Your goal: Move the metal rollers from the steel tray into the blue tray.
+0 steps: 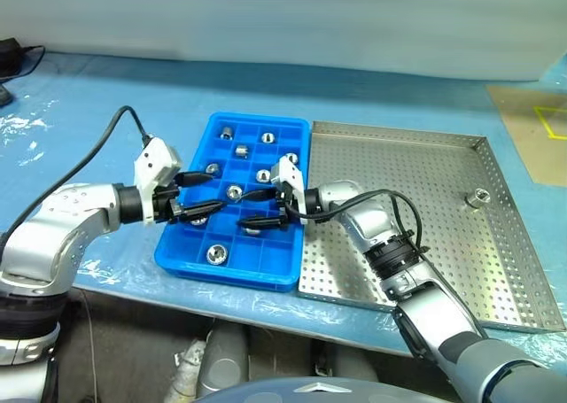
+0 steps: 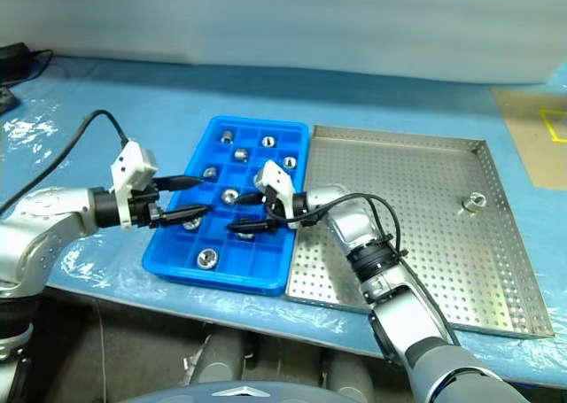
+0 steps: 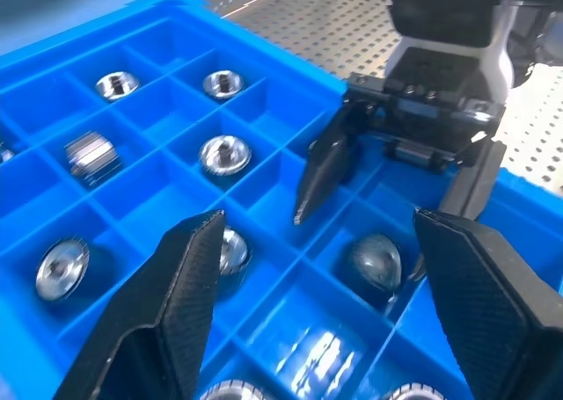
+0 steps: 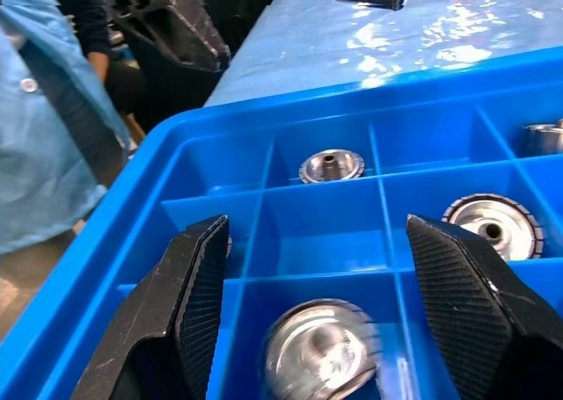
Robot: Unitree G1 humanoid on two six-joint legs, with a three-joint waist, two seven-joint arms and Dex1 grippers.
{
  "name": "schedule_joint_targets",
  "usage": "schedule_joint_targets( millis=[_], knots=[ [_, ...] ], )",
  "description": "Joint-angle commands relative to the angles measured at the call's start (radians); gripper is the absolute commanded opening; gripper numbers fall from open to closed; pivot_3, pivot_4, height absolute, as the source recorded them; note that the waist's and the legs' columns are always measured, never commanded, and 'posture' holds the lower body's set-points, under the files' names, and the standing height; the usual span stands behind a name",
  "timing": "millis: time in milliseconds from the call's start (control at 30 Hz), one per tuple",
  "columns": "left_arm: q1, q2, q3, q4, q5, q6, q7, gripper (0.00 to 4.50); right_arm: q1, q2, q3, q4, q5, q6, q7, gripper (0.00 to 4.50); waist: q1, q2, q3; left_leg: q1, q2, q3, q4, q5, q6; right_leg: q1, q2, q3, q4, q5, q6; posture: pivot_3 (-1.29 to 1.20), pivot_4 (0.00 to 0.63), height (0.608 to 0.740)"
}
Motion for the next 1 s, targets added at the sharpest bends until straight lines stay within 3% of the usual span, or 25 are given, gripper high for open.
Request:
schedule_joint_targets(
  millis=[33, 267, 567, 833, 1000],
  knots=[
    [-0.089, -0.026, -0.067, 0.067, 0.022, -0.056, -0.039, 3.60, 0.030, -0.059, -0.105, -0.097, 0.040, 0.038, -0.052, 3.30, 0.004, 0.000, 0.000, 0.000, 0.000, 0.000, 0.001, 0.000, 0.000, 0.000, 0.000, 0.000, 0.000, 0.000, 0.000, 0.09, 0.150, 0.740],
    [-0.292, -0.159, -0.225, 0.287, 0.091, -0.161, -0.127, 3.60, 0.073, -0.175, -0.366, -0.205, 0.149, 0.144, -0.201, 3.30, -0.027, 0.000, 0.000, 0.000, 0.001, 0.000, 0.001, 0.001, -0.001, 0.000, 0.002, 0.001, 0.001, 0.000, 0.000, -0.13, 0.150, 0.740],
    [-0.445, -0.296, -0.319, 0.507, 0.161, -0.285, -0.253, 3.60, 0.200, -0.300, -0.585, -0.083, 0.056, -0.024, -0.490, 3.30, -0.104, -0.001, -0.001, -0.001, 0.001, 0.001, 0.002, 0.001, 0.002, -0.001, 0.009, 0.003, 0.000, 0.000, 0.000, -0.30, 0.150, 0.740],
    [-0.486, -0.349, -0.329, 0.588, 0.199, -0.334, -0.305, 3.60, 0.252, -0.327, -0.640, 0.122, -0.062, -0.231, -0.736, 3.30, -0.160, -0.001, 0.000, 0.000, 0.003, 0.003, 0.004, 0.001, 0.005, -0.001, 0.011, 0.005, 0.000, 0.000, 0.000, -0.33, 0.150, 0.740],
    [-0.480, -0.356, -0.319, 0.587, 0.209, -0.338, -0.309, 3.60, 0.237, -0.327, -0.632, 0.192, -0.062, -0.289, -0.751, 3.30, -0.159, 0.000, 0.000, 0.000, 0.003, 0.003, 0.008, -0.001, 0.009, 0.000, 0.011, 0.005, 0.001, 0.001, -0.001, -0.32, 0.150, 0.740]
  ],
)
